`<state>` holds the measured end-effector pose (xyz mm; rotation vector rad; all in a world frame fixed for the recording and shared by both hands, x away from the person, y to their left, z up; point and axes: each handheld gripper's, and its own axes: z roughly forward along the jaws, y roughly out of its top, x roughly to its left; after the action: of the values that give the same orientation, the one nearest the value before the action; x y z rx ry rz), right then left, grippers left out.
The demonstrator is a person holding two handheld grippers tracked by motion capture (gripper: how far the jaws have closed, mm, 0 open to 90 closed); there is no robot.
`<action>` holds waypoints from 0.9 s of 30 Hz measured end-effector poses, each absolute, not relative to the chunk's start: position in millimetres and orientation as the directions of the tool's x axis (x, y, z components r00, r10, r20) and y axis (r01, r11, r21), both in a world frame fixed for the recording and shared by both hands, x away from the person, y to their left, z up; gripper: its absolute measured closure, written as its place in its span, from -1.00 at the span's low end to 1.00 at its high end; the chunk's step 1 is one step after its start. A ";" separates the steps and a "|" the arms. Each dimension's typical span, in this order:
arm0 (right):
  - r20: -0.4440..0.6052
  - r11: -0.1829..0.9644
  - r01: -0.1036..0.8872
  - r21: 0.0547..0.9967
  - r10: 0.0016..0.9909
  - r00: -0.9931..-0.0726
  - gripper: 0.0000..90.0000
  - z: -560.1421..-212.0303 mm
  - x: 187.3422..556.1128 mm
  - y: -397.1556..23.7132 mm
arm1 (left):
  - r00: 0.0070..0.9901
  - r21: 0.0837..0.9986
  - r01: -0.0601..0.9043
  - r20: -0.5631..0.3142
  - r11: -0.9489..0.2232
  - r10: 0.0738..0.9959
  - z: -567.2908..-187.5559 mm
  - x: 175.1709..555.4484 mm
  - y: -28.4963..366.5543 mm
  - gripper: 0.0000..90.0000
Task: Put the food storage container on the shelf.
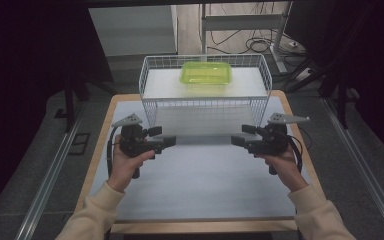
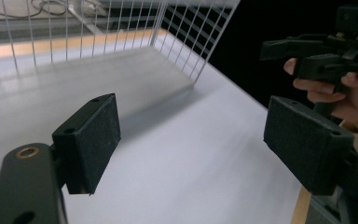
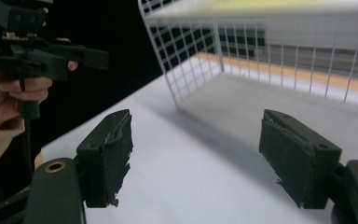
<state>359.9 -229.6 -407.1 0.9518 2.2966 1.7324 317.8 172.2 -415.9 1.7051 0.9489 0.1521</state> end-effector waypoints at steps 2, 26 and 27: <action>0.281 0.168 0.423 0.891 0.527 -0.802 -0.43 -423.0 350.5 -235.1 | 0.664 0.856 0.513 -0.351 -0.061 0.660 -427.1 309.4 172.6 -0.59; 0.269 0.262 0.495 0.828 0.589 -0.762 -0.47 -494.1 329.9 -248.6 | 0.637 0.765 0.625 -0.386 -0.154 0.667 -509.9 286.3 163.3 -0.59; 0.271 0.260 0.497 0.828 0.590 -0.760 -0.48 -494.1 329.9 -249.1 | 0.636 0.766 0.624 -0.386 -0.151 0.669 -510.0 285.9 163.7 -0.59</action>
<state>329.9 -249.1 -494.1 1.0473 2.4184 1.5333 285.9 163.7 -510.0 1.8397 1.0342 0.0546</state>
